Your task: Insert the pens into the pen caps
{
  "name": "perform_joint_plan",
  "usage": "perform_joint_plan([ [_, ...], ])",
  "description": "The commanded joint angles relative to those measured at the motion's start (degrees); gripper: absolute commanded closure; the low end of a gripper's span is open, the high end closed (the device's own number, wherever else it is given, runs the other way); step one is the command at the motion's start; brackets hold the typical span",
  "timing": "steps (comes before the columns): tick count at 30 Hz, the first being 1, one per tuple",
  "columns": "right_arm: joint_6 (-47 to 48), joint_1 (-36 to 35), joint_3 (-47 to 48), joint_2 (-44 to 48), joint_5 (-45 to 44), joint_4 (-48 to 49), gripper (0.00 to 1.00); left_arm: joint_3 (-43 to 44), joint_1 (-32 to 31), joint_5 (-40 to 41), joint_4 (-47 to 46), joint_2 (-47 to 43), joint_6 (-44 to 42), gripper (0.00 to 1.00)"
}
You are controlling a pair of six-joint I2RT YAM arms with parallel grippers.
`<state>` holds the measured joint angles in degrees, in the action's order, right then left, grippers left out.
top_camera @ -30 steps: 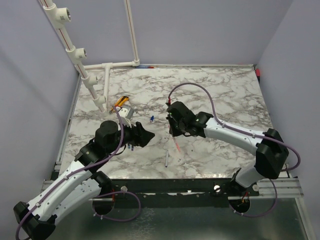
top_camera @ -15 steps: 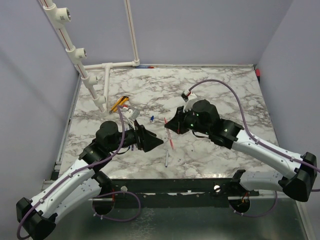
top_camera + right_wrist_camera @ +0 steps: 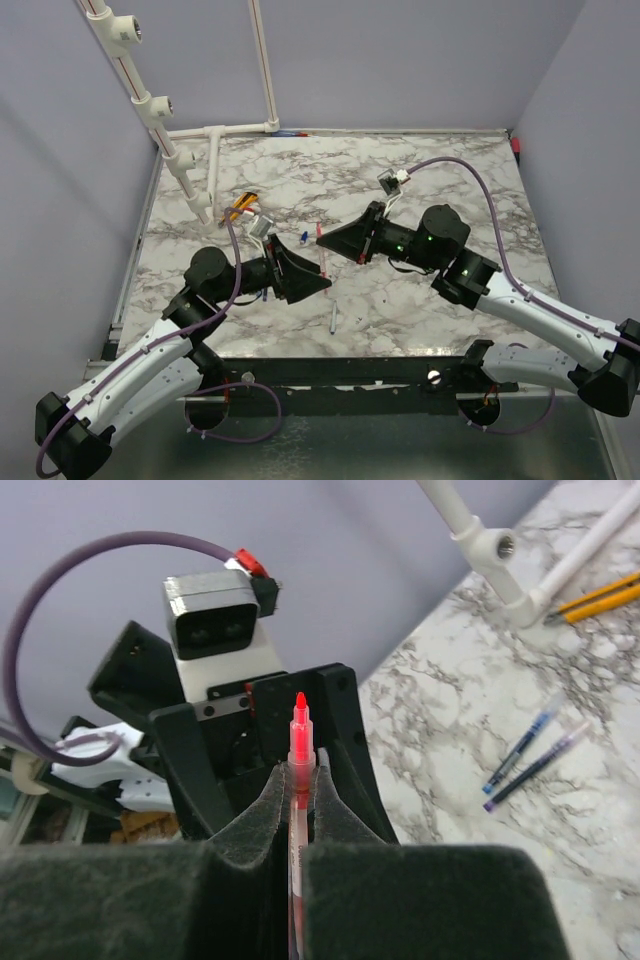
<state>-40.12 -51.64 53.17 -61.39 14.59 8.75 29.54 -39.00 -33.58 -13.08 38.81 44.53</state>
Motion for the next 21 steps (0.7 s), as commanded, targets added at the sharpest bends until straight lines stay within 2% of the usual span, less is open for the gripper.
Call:
perform_joint_plan([
  [1,-3.90,0.22,-1.61,-0.69,6.00,9.09,0.99,0.59,0.07,-2.41,-5.24,0.16,2.66,0.32],
  [8,-5.11,-0.11,-2.87,-1.53,7.27,14.17,0.99,0.91,0.15,-2.12,-8.06,0.20,4.71,0.39],
  [21,-3.33,-1.27,-3.96,-0.86,4.83,13.00,0.99,2.09,0.09,1.16,-9.80,0.33,5.74,0.51],
])
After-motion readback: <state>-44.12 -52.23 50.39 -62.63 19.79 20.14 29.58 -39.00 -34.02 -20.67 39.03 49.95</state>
